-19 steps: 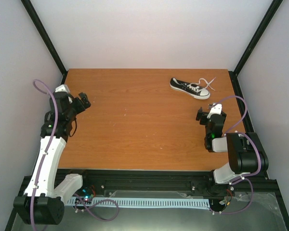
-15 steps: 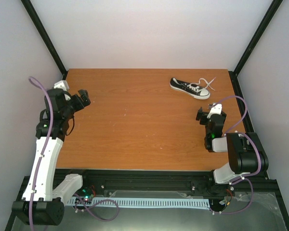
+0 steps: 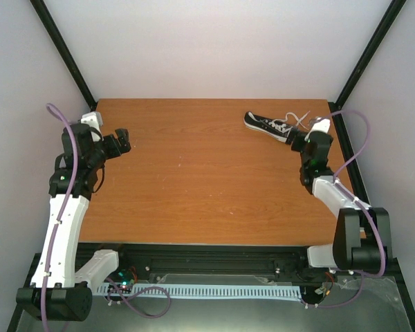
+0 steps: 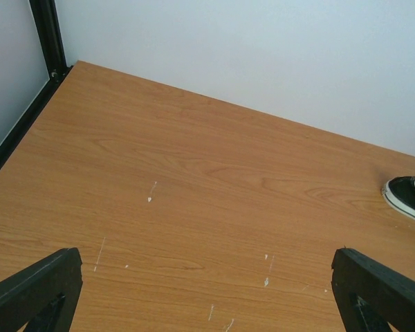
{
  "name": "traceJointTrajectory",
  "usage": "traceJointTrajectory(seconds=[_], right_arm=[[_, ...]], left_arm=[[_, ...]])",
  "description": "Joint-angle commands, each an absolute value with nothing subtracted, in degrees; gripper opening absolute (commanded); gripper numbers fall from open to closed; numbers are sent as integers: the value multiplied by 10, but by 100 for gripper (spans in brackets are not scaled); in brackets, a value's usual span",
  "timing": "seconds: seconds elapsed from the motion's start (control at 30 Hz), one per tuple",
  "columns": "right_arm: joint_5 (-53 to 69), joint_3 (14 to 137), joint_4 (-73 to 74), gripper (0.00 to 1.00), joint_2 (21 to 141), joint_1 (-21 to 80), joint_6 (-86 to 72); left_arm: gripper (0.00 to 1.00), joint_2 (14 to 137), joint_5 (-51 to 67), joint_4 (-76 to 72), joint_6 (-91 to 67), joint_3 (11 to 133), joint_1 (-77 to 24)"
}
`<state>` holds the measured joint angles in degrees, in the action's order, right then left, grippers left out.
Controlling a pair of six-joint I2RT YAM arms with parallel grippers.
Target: Tie the shoes
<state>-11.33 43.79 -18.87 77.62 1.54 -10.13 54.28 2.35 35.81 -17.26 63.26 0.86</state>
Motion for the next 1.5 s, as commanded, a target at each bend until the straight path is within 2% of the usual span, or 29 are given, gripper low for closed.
traceJointTrajectory(seconds=[0.0, 0.3, 0.4, 0.57, 0.8, 1.1, 1.27, 1.37, 1.47], right_arm=[[-111, 559, 32, 100, 866, 13, -207], [-126, 792, 202, 100, 1089, 8, -308], [-103, 830, 218, 100, 1137, 2, -336], [-98, 825, 217, 100, 1161, -15, -388], [90, 739, 86, 100, 1172, -86, -433], [173, 754, 48, 99, 1206, -94, -430], [223, 781, 40, 91, 1238, -94, -433], [250, 785, 23, 76, 1250, -94, -441], [269, 780, 0, 57, 1257, -94, -455]], left_arm=[[100, 545, 14, 357, -149, 627, 11], [100, 535, -13, 362, -144, 617, 11], [100, 536, -3, 362, -143, 611, 11], [100, 537, 1, 363, -142, 608, 11], [100, 538, 0, 364, -140, 603, 11], [100, 538, -9, 367, -140, 602, 11], [100, 535, -16, 367, -138, 601, 11], [100, 534, -18, 367, -138, 600, 11], [100, 533, -16, 367, -137, 598, 11]])
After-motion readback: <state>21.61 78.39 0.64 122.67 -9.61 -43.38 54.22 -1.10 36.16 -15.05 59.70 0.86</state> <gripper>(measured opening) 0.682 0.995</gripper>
